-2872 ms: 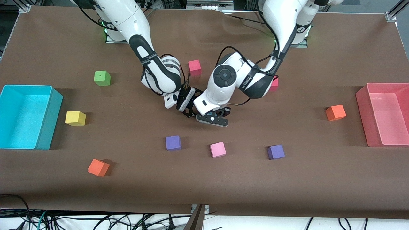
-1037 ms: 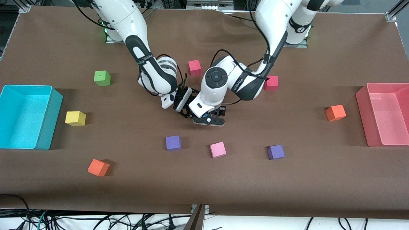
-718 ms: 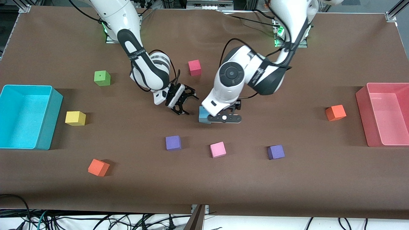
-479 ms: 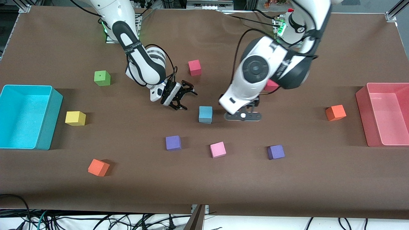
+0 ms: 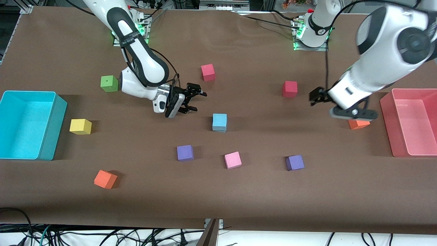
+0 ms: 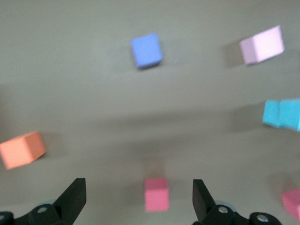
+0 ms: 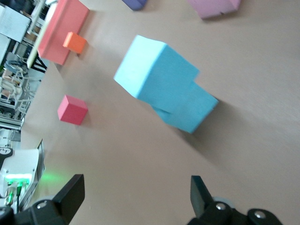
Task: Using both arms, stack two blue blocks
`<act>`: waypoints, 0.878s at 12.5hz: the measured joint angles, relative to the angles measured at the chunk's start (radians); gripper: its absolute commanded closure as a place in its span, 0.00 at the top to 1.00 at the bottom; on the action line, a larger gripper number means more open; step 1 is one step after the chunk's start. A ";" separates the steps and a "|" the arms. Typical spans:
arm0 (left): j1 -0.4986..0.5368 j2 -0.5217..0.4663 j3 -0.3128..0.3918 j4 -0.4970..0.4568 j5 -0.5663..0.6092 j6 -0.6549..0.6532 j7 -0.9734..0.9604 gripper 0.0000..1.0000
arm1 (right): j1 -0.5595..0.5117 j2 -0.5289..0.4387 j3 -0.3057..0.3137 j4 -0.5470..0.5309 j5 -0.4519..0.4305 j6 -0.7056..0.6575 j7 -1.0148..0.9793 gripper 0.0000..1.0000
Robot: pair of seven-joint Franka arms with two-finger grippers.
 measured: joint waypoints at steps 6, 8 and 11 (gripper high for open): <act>0.096 -0.104 -0.001 -0.095 0.000 -0.011 0.107 1.00 | -0.112 -0.084 -0.062 0.021 -0.653 -0.255 0.465 1.00; 0.116 -0.125 0.003 -0.096 0.000 -0.042 0.110 1.00 | -0.145 -0.133 -0.070 0.035 -0.820 -0.311 0.610 1.00; 0.122 -0.148 0.016 -0.095 0.000 -0.061 0.115 1.00 | -0.210 -0.210 -0.072 0.038 -1.064 -0.341 0.839 1.00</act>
